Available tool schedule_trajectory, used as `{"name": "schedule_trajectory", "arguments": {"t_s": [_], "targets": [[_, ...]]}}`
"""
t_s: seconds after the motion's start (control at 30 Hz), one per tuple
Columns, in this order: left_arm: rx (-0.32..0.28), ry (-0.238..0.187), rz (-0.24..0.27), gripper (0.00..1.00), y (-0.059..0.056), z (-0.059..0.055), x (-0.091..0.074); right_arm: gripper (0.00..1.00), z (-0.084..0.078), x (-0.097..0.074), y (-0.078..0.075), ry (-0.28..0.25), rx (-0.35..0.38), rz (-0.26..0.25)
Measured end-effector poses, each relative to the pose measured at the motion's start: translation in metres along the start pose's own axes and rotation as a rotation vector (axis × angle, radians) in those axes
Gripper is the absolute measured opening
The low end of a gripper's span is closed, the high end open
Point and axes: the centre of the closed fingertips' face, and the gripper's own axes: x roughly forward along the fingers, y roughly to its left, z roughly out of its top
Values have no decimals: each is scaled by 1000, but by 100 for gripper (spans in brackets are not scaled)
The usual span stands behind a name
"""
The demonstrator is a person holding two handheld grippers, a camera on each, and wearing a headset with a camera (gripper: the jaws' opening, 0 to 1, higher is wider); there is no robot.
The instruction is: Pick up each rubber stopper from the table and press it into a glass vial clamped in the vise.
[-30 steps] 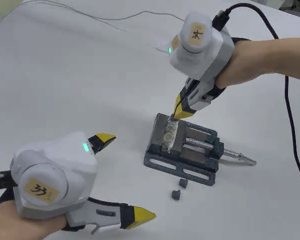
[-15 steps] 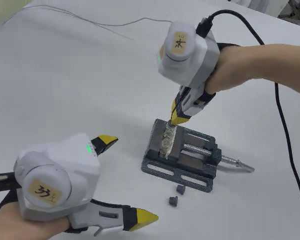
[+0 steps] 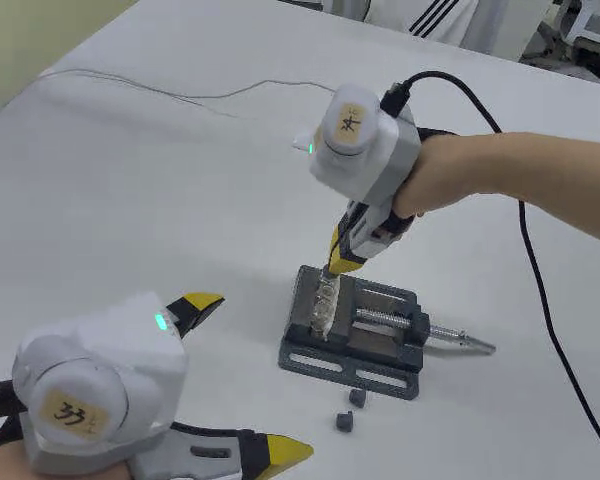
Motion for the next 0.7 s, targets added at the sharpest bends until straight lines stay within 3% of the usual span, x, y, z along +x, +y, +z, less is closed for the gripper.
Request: {"name": "schedule_trajectory", "arguments": {"t_s": [0.07,0.23,0.3,0.4,0.5,0.7], "targets": [[-4,-6,7,94,0,1,-2,0,1,0,1,20,-32,-5],[-4,-2,14,94,-1,1,-4,0,-1,0,4,57,-8,-7],[7,0,16,94,-1,2,-6,0,-2,-1,5,34,-2,-22],[2,-11,27,94,2,5,-11,0,-2,-2,6,-27,-54,-55],[5,-9,31,95,3,4,-13,0,-3,-3,8,-92,20,-74],[14,-5,27,95,2,3,-13,0,-3,-4,9,-137,31,-96]]}}
